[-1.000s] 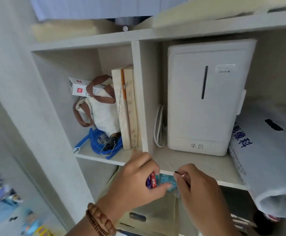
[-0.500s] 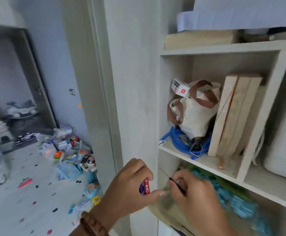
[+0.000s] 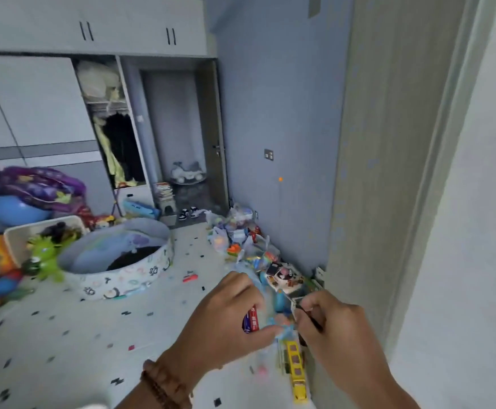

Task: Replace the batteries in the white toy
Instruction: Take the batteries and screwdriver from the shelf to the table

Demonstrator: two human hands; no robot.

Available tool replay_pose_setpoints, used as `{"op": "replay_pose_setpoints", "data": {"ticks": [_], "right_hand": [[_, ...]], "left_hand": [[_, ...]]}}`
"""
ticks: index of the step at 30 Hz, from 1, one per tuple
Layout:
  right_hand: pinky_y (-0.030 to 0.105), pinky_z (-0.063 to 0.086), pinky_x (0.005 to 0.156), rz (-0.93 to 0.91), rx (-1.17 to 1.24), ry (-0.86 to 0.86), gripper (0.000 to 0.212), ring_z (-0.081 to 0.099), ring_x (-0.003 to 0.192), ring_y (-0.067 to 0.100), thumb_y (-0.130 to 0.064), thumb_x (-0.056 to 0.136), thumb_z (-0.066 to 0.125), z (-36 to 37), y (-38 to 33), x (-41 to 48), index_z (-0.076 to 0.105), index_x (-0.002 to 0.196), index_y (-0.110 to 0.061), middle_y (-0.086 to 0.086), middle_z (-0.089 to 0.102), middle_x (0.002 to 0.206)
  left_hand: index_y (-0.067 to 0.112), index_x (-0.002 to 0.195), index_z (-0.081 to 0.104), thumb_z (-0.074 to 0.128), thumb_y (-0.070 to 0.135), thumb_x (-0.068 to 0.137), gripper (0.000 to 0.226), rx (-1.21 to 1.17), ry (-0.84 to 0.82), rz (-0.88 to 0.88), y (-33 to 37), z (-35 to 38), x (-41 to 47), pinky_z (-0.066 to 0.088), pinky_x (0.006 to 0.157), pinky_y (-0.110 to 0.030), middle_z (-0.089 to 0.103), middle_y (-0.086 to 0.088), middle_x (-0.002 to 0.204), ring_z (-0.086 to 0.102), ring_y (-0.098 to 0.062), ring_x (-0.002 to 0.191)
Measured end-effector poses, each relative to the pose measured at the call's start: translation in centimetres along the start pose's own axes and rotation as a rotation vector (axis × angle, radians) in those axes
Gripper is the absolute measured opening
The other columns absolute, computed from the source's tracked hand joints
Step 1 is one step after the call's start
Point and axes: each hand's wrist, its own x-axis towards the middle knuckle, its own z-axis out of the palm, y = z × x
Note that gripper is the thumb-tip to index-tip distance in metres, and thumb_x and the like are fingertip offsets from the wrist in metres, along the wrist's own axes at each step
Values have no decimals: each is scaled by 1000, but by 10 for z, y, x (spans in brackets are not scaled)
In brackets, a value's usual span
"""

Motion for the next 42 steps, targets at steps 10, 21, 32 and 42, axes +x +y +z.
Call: {"op": "replay_pose_setpoints", "data": {"ticks": [10,21,32,42], "right_hand": [[32,53,55,-207,62,-266,9,53,48,7,-36,91,66,179,-110,125,67,88,-28,-10,53,44],[25,36,48,-447,126,-410,12,48,51,7,-41,94,61,390,-209,307,65,93,-29,-11,50,49],[16,33,45,-544,143,-487,15,59,58,6,-43,95,61,599,-313,452,66,95,-29,-12,64,61],[31,56,49,-571,238,-596,11,71,68,14,-35,93,64,791,-439,583,61,85,-28,-9,72,65]], "left_hand": [[17,81,66,75,57,75,42,170,95,-307,-198,-64,-47,43,75,-15,52,9,84,45,-1,82],[20,81,67,71,64,75,45,396,99,-563,-436,-100,-44,42,70,-13,54,10,84,49,-4,81],[21,83,66,69,65,76,45,495,174,-714,-678,-143,-56,47,67,-17,56,9,87,55,-6,80],[21,82,67,67,65,76,45,574,221,-833,-906,-202,-59,50,64,-22,56,9,85,52,-8,79]]}}
